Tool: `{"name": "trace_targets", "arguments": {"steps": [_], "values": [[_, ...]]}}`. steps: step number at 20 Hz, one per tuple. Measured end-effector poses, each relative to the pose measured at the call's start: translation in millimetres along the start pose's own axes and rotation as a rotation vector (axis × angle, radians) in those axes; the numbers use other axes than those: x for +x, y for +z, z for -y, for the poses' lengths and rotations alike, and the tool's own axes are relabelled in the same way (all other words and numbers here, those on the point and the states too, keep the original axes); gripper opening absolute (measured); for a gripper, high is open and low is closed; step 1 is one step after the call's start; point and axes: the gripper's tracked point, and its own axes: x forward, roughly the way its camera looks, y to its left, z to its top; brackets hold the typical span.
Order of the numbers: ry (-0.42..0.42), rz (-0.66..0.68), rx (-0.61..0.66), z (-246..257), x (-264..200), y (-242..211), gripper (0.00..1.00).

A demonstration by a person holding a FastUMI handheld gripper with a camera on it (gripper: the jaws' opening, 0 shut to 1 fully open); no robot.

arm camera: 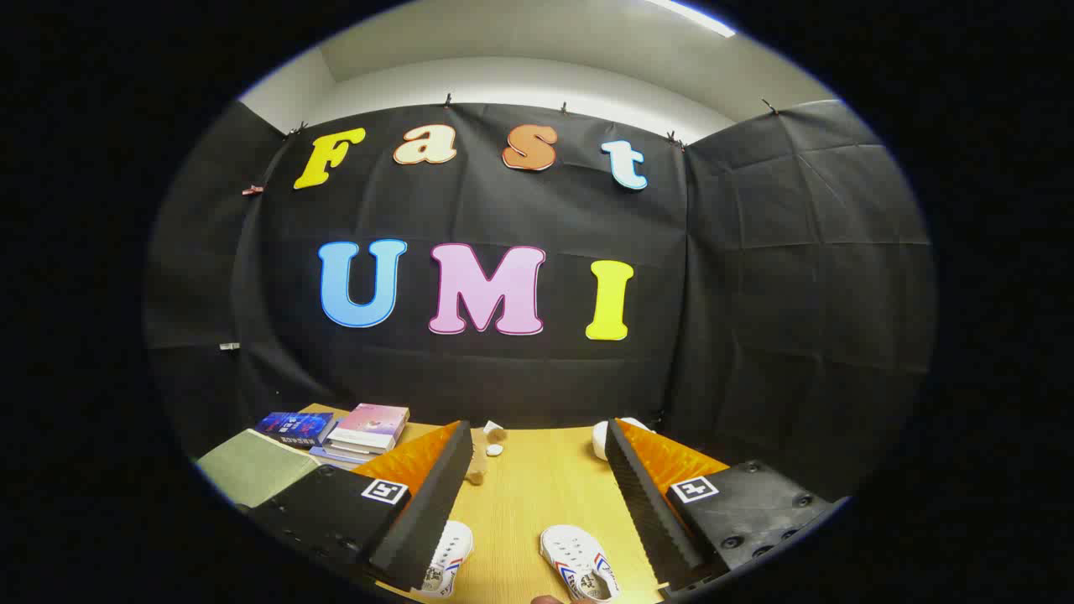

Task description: Open the storage box then place both shoes into the box .Put the left shoe in first, then the right shoe, with the right side of both shoes facing outward in a uniform manner.

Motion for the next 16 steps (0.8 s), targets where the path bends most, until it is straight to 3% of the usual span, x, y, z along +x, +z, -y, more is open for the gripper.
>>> {"name": "trace_targets", "arguments": {"steps": [16], "values": [[0.063,0.011,-0.012,-34.6,-1.0,3.5,0.97]]}}
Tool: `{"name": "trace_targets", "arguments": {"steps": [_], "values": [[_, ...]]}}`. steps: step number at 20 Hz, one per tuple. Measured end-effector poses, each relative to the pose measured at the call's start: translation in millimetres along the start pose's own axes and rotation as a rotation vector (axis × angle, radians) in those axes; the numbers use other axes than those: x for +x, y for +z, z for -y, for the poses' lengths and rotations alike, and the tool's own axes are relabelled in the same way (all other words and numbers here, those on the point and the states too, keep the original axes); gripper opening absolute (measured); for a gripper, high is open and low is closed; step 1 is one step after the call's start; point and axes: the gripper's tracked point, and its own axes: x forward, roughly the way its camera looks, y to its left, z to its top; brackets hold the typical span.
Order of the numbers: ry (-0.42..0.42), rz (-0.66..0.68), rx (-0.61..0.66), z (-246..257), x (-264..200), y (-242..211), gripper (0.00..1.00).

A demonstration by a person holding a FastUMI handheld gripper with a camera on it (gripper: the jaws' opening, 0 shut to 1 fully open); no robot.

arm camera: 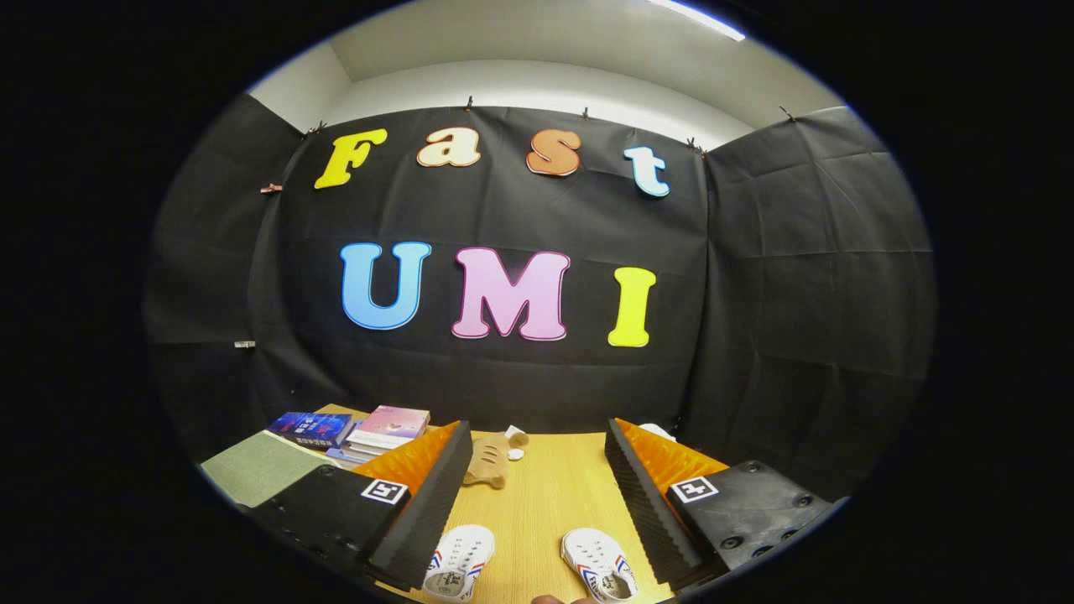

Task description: Open the storage box then place both shoes into the box .Put the left shoe in first, then the right shoe, with the right side of both shoes facing outward in a uniform manner.

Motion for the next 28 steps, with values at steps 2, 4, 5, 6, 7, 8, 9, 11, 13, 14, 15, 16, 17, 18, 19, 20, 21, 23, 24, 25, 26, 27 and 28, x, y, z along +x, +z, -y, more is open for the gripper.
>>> {"name": "trace_targets", "arguments": {"steps": [2,4,5,6,7,8,9,11,13,14,15,16,17,18,19,20,21,23,24,25,26,27,28], "values": [[0.007,-0.003,-0.006,0.3,1.2,-1.3,0.97],[0.003,-0.003,-0.001,2.5,2.1,-0.6,0.98],[-0.001,-0.006,0.005,3.8,2.9,-1.4,0.97],[-0.001,-0.012,0.009,3.0,3.4,-3.1,0.97],[0.0,-0.019,0.013,2.5,4.4,-5.3,0.97],[0.001,-0.029,0.016,1.9,5.4,-7.8,0.97],[0.005,-0.043,0.021,0.7,6.6,-11.0,0.97],[0.023,-0.075,0.043,-3.8,9.5,-19.4,0.97],[0.053,-0.111,0.079,-12.5,12.1,-29.0,0.97],[0.075,-0.138,0.095,-19.0,12.9,-36.5,0.97],[0.103,-0.165,0.111,-27.0,14.2,-43.8,0.98],[0.136,-0.201,0.132,-35.9,15.4,-52.7,0.98],[0.171,-0.233,0.155,-45.7,15.5,-61.2,0.99],[0.219,-0.266,0.189,-58.7,13.4,-68.6,1.0],[0.262,-0.3,0.224,-71.7,11.7,-77.1,0.99],[0.305,-0.338,0.252,-83.1,8.5,-87.0,0.98],[0.347,-0.374,0.277,-94.8,4.9,-95.8,0.98],[0.44,-0.444,0.323,-118.7,-5.2,-111.0,0.99],[0.487,-0.481,0.344,-130.8,-9.6,-119.5,0.98],[0.538,-0.517,0.367,-144.0,-15.7,-128.4,0.99],[0.589,-0.556,0.393,-157.4,-25.3,-137.3,0.99],[0.64,-0.597,0.423,-170.2,-33.1,-145.0,0.99],[0.684,-0.64,0.449,-181.8,-39.4,-154.3,0.98]]}}
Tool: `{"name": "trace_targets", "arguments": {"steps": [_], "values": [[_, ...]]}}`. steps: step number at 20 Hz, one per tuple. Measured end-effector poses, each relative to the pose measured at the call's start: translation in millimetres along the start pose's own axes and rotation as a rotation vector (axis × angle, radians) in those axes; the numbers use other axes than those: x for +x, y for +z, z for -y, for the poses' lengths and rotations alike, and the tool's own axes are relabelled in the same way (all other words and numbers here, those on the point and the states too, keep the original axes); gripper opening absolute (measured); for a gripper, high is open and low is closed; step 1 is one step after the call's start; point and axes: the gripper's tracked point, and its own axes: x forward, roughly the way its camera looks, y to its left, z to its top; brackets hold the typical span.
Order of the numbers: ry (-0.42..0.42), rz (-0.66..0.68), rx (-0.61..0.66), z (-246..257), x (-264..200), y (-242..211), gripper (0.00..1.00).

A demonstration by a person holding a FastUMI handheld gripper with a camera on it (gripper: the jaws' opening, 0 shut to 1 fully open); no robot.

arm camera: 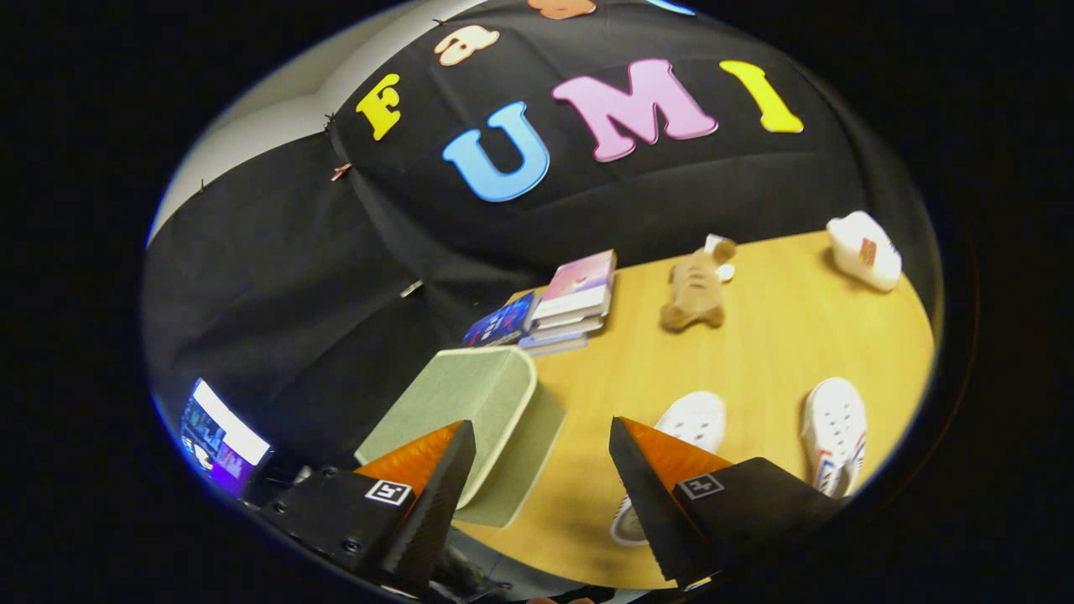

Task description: Open the storage box then place both shoes into the box .Put the left shoe in first, then the right shoe, with the right side of both shoes facing outward in a uniform manner.

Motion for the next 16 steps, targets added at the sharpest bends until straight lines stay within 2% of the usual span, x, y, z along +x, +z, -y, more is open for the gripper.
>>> {"name": "trace_targets", "arguments": {"steps": [4,9,13,16], "values": [[0.157,-0.144,0.105,-25.0,24.0,-46.0,0.98],[0.308,-0.265,0.165,-50.9,43.7,-88.0,0.98],[0.376,-0.337,0.254,-61.1,58.6,-111.6,0.98],[0.433,-0.382,0.377,-67.5,64.5,-117.5,0.98]]}}
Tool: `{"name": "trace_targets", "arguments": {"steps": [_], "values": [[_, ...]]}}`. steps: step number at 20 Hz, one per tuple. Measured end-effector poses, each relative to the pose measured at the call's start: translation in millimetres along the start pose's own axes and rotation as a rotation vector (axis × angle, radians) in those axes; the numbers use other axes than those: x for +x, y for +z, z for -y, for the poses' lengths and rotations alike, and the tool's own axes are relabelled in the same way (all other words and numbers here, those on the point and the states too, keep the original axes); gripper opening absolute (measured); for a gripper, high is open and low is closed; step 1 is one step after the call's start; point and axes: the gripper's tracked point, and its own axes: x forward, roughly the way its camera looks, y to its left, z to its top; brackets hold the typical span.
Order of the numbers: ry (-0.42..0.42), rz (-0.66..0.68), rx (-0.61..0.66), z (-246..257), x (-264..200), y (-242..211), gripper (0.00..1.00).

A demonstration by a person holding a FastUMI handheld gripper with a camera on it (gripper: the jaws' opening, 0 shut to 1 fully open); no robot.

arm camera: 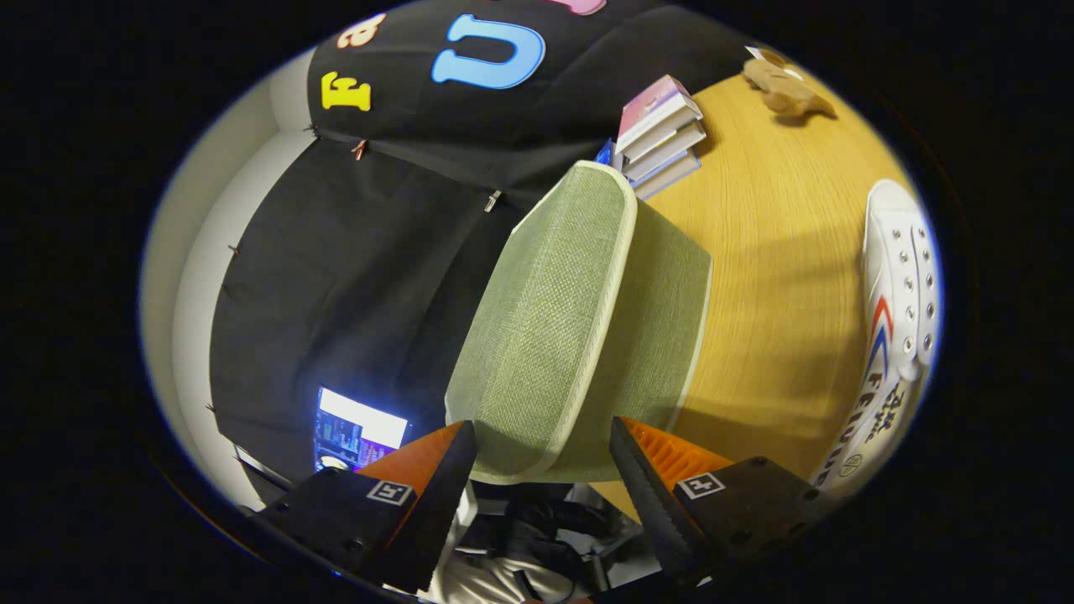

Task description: Open the storage box then place both shoes into the box .Put the left shoe in first, then the right shoe, with the right side of both shoes facing outward in a uniform manner.

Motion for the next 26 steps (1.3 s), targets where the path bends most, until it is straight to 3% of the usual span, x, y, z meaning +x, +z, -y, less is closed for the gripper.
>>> {"name": "trace_targets", "arguments": {"steps": [11,12,16,19,21,22,23,24,26], "values": [[0.125,0.031,0.289,-22.9,13.6,18.8,0.94],[0.122,0.033,0.296,-23.2,16.6,18.8,0.78],[0.135,0.013,0.329,-32.8,6.0,20.4,0.7],[0.148,0.003,0.356,-45.6,3.7,21.1,0.5],[0.119,0.011,0.334,-50.8,1.3,19.4,0.5],[0.117,0.019,0.328,-50.4,0.7,26.2,0.25],[0.092,0.012,0.33,-52.4,5.3,24.8,0.25],[0.053,0.017,0.321,-47.9,5.4,24.6,0.11],[0.018,0.007,0.295,-50.6,9.6,24.9,0.06]]}}
